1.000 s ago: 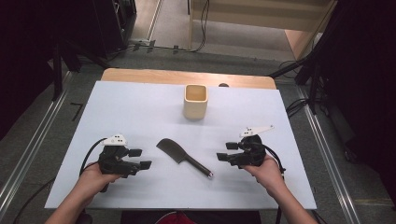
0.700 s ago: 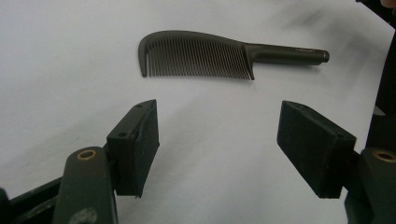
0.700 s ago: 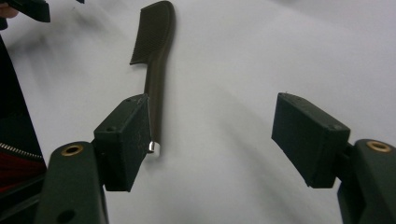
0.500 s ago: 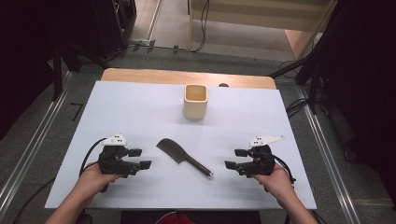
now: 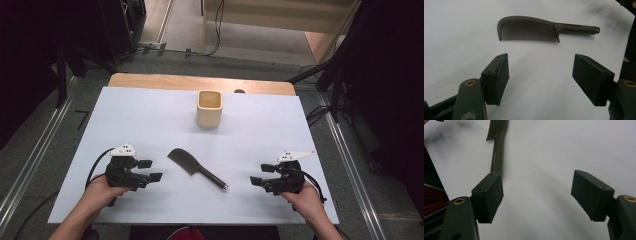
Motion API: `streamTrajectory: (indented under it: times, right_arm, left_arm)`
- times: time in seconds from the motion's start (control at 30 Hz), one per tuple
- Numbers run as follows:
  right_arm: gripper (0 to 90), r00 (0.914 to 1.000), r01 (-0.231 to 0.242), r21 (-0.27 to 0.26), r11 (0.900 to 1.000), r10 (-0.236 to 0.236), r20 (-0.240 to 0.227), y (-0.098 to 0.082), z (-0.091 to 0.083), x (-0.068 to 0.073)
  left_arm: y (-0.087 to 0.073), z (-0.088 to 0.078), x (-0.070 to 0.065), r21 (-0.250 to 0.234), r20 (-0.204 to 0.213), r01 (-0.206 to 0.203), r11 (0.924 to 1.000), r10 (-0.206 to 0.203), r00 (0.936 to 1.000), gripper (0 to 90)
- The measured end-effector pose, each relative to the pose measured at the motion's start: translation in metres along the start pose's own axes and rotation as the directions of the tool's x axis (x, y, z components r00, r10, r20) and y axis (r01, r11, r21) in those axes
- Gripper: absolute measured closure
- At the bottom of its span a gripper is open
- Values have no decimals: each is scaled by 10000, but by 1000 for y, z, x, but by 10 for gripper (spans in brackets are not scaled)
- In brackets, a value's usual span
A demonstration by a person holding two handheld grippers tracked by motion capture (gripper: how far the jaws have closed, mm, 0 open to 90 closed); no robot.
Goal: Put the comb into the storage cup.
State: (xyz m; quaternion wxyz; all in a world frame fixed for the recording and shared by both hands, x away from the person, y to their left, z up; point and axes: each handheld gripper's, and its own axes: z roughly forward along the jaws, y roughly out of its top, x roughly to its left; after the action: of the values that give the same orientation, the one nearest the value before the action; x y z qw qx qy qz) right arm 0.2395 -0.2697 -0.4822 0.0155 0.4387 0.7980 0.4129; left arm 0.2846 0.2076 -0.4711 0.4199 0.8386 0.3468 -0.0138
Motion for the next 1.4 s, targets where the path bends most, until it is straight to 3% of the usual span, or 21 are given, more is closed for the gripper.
streamTrajectory:
  times: [0.23, 0.4, 0.67, 0.93, 1.4]
  right_arm:
    - [181, 9999, 115, 56, 9999, -115, 98, 5, 3, 3]
    - [180, 9999, 79, 29, 10000, -78, -103, 15, 5, 9]
    - [170, 9974, 673, -30, 9977, -674, -261, 30, 18, 19]
    - [171, 9955, 841, 91, 9964, -836, -436, 43, 29, 27]
    - [179, 9935, 1004, 209, 9947, -991, -563, 53, 42, 35]
  left_arm:
    - [0, 0, 1, -4, 12, 20, 10000, -20, 10000, 308]
    - [0, 0, 1, -24, -19, 65, 10000, -65, 10000, 308]
    - [0, 0, 1, -51, -52, 102, 9999, -102, 9999, 307]
    - [0, 0, 1, -40, -44, 66, 10000, -66, 10000, 307]
    - [0, 0, 1, -19, -21, 24, 10000, -25, 10000, 308]
